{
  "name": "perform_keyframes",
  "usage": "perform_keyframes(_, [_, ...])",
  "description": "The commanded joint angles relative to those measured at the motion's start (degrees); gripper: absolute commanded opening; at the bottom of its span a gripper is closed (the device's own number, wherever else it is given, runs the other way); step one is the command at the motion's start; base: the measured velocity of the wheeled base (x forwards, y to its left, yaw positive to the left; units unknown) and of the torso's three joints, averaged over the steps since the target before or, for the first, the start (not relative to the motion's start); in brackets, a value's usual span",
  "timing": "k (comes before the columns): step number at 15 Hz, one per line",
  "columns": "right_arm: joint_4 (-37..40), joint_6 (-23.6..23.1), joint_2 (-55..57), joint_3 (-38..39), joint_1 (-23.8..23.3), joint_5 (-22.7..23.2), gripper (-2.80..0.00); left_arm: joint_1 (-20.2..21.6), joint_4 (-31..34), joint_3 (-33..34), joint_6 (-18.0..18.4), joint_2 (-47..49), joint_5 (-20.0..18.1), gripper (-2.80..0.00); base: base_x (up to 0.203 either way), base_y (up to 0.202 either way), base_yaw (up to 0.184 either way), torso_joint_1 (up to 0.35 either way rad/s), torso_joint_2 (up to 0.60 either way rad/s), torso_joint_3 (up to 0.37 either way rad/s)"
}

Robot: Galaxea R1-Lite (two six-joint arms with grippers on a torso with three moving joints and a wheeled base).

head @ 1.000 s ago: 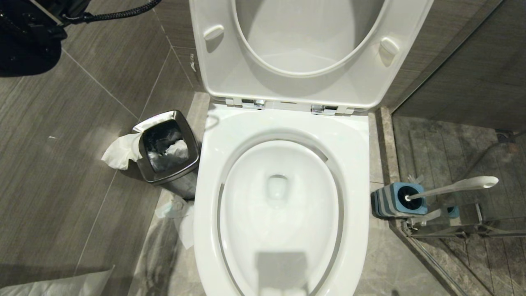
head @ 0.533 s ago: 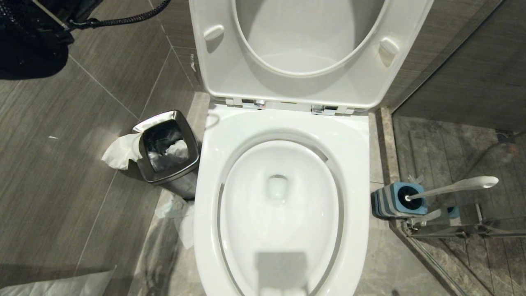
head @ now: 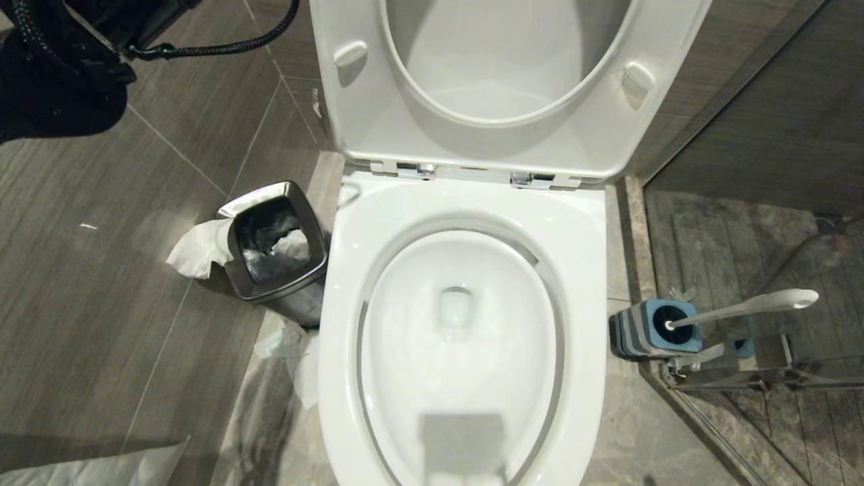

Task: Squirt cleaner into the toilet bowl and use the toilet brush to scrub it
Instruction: Close the toilet lid

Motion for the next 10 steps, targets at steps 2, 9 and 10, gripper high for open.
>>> perform_keyframes(2, [0.0,0.0,0.0,0.1,0.0,0.0,-2.8,-0.2,-0.3,0.0,1.1,0.6,-0.2,-2.8,0.0,0.0,0.0,0.0,0.0,0.0])
perform_keyframes(9, [0.0,0.0,-0.1,0.1,0.0,0.0,-2.8,-0.2,-0.2,0.1,-6.3,-0.5,-4.7,-2.8,0.0,0.0,0.0,0.0,0.0,0.0])
perform_keyframes(10, [0.0,0.0,-0.1,0.1,0.0,0.0,-2.8,-0.2,-0.2,0.1,-8.0,-0.9,-4.7,-2.8,0.0,0.0,0.0,0.0,0.0,0.0])
